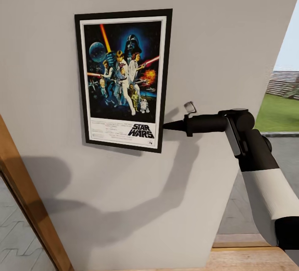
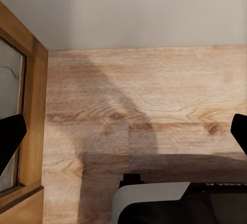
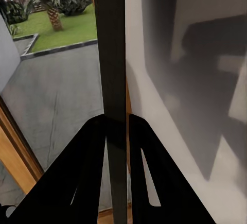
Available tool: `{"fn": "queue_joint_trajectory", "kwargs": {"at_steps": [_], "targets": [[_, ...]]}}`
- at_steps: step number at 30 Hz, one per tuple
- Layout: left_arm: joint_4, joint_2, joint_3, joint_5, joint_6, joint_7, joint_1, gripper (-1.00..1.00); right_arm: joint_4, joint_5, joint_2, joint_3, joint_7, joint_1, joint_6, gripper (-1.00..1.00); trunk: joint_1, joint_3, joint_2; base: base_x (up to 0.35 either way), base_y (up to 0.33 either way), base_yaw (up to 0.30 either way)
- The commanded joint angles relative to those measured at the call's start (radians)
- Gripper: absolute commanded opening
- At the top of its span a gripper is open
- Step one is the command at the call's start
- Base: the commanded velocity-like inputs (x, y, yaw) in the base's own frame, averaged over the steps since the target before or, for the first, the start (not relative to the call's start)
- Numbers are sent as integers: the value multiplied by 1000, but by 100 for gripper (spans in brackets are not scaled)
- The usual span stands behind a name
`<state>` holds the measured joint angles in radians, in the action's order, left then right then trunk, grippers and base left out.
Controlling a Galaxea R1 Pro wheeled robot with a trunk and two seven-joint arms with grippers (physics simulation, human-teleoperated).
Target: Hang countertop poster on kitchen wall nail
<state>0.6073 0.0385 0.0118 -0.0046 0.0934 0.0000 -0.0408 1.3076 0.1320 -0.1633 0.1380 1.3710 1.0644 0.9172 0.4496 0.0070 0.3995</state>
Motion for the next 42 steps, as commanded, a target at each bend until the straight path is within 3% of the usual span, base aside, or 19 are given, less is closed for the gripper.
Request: {"fn": "queue_joint_trajectory", "kwargs": {"at_steps": [1,13,14,15,18,19,20,21,34,42], "targets": [[1,0,1,-1,2,0,-1,100,0,5,-1,2,-1,0,8,-100,0,0,1,0,0,0],[2,-1,0,-1,1,0,-1,100,0,5,-1,2,-1,1,8,-100,0,0,1,15,0,0],[3,0,0,-1,2,0,-1,100,43,182,-31,89,69,1,8,-100,0,0,1,134,0,0],[3,0,0,-1,2,0,-1,100,122,184,-139,93,189,1,-106,-100,0,0,1,86,0,0],[3,1,-1,-1,2,0,-1,100,109,178,-131,101,172,2,-112,-100,0,0,1,49,0,0],[3,1,0,-1,1,0,-1,100,105,177,-127,104,167,2,-116,100,0,0,1,23,0,0],[3,1,-1,-1,2,0,-1,100,99,171,-121,99,161,2,-110,100,0,0,1,14,0,0],[3,1,-1,-1,2,0,-1,100,0,5,-1,0,-1,2,8,100,0,0,1,12,0,0],[3,1,-1,-2,2,0,-1,100,2,5,-1,-1,-1,1,9,100,0,0,1,2,0,0],[3,1,-1,-1,2,0,-1,100,2,5,-1,0,-2,1,9,100,0,0,1,-280,0,0]]}}
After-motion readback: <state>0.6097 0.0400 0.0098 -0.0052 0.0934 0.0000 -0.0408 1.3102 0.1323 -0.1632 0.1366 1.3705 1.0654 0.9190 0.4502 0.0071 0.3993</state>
